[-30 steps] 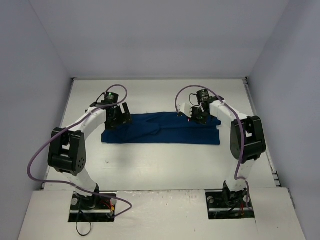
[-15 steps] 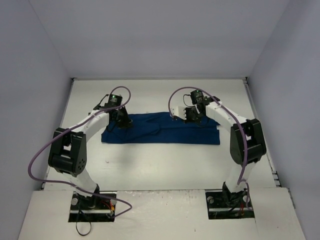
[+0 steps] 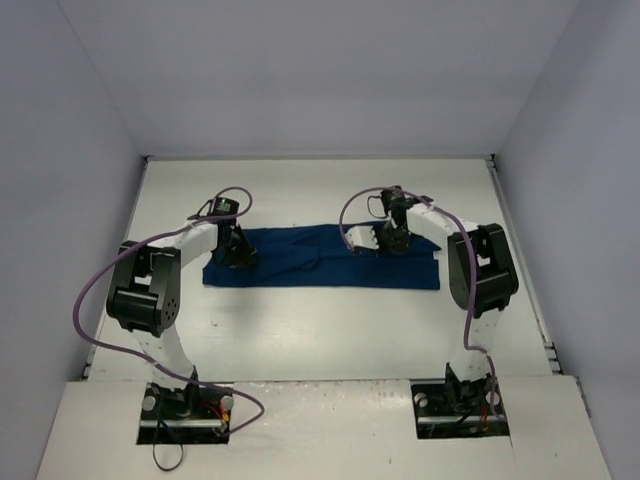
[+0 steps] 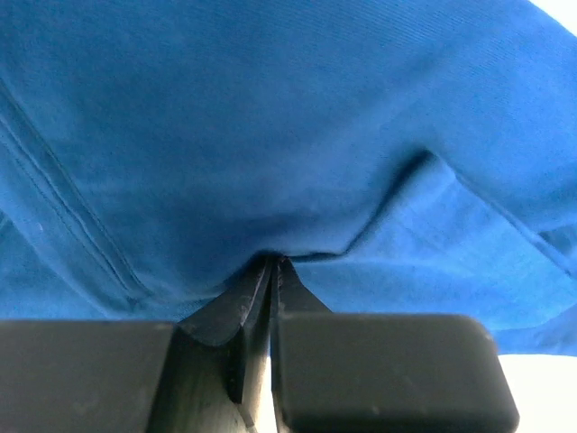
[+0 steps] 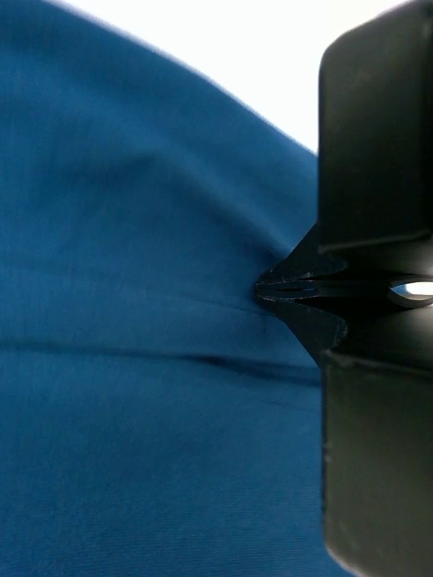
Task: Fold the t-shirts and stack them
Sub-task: Rotate the tshirt 90 degrees
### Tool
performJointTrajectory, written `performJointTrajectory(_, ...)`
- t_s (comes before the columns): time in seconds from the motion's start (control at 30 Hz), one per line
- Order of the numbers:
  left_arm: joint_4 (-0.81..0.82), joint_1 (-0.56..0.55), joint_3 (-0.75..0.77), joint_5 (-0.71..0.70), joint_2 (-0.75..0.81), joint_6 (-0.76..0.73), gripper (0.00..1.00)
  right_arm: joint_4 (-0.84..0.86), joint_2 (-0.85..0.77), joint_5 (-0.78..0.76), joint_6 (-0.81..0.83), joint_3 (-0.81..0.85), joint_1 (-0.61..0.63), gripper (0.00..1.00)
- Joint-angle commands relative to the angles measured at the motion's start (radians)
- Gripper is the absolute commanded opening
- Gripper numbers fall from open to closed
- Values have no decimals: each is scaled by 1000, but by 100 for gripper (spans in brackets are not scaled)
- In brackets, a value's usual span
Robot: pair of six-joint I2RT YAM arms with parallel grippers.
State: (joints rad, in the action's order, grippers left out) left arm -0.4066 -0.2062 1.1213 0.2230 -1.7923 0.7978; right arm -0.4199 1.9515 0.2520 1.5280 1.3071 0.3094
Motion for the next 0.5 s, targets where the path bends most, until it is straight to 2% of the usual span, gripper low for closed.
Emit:
performJointTrajectory(0.0,-38,46,72,-52,-43,0,0,-22,12,-63,55,-47,20,0)
performJointTrajectory(0.2,-93,86,175,-97,-153,-41,0,-47,-12,-49,15,-104,68,0)
performJointTrajectory(0.37,-105,78,267,-101,-236,-111,0,-115,-50,8,-97,-107,136,0)
performJointTrajectory(0.47,-141,58,383,-121,-297,-193,0,-145,-60,63,-178,-97,185,0)
